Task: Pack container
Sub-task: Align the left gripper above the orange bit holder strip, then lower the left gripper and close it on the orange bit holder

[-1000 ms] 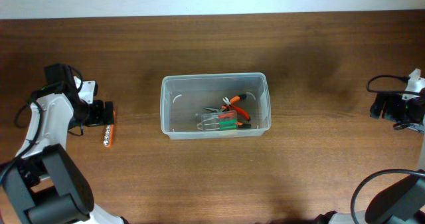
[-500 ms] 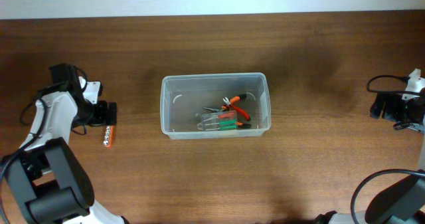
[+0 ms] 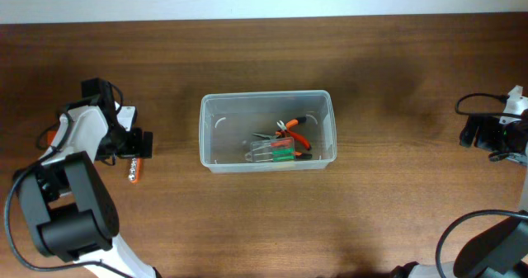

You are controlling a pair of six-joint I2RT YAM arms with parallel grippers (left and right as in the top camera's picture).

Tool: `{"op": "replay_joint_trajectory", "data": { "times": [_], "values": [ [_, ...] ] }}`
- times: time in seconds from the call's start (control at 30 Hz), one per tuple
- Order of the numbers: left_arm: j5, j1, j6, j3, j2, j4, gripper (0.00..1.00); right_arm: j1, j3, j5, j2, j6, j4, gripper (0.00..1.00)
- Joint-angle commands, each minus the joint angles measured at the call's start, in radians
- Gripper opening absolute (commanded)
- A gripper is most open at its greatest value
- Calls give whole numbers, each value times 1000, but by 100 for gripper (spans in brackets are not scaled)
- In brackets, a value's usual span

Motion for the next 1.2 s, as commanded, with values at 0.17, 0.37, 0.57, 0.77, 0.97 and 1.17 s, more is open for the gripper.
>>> {"op": "replay_joint_trajectory", "data": {
  "times": [0.17,0.37,0.57,0.77,0.97,1.17],
  "values": [
    [-2,1,-18,77,42,-12,99,-1,-1,-10,-8,12,0,98],
    [-5,1,-17,77,45,-38,99,-1,-1,-10,-8,12,0,99],
    [3,2,11,66,45,-32,99,-1,-1,-10,-8,12,0,99],
    [34,6,88,43,45,-19,99,-1,-1,-10,-8,12,0,99],
    [57,5,96,27,45,-4,99,-1,-1,-10,-8,12,0,99],
    [56,5,95,24,45,0,99,-1,-1,-10,-8,12,0,99]
  ]
}}
